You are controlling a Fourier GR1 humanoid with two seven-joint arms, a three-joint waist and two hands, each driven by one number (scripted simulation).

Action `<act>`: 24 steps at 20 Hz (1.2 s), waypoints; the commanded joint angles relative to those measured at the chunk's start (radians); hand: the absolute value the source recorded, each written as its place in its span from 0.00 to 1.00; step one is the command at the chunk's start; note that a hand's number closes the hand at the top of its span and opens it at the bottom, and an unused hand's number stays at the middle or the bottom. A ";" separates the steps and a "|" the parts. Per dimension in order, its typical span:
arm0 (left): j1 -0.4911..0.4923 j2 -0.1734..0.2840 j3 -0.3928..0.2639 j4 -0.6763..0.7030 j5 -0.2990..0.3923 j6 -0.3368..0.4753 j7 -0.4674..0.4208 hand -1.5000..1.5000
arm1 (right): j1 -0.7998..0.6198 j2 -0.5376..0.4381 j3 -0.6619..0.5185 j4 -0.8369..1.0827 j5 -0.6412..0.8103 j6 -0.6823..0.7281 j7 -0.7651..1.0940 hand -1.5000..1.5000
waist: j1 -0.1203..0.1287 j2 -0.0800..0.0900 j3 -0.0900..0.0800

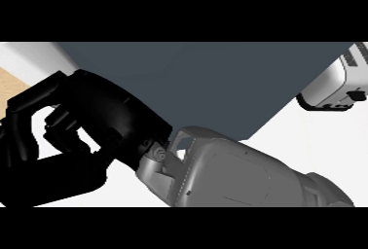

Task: Pick up the wine, place it into the cabinet and close the cabinet

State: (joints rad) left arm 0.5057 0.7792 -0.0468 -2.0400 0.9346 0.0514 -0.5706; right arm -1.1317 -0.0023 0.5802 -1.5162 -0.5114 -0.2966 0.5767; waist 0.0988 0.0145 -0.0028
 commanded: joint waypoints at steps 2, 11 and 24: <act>0.024 0.023 0.035 -0.020 0.008 -0.050 0.001 0.00 | -0.081 0.002 -0.026 0.146 -0.273 0.193 0.050 1.00 | 0.029 0.005 0.000; 0.013 0.007 0.111 0.021 0.038 -0.050 0.030 0.00 | -0.164 0.002 -0.135 0.568 -0.218 0.335 -0.231 1.00 | -0.037 -0.002 0.001; -0.007 0.041 0.165 -0.016 0.113 -0.100 0.090 0.00 | -0.150 -0.130 -0.203 0.781 -0.198 0.361 -0.411 1.00 | -0.051 0.013 0.003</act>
State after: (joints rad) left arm 0.5086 0.8134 0.1120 -2.0284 1.0285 -0.0386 -0.4949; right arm -1.3276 0.0005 0.4617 -0.8670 -0.7243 0.0714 0.2192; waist 0.0842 -0.0162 -0.0344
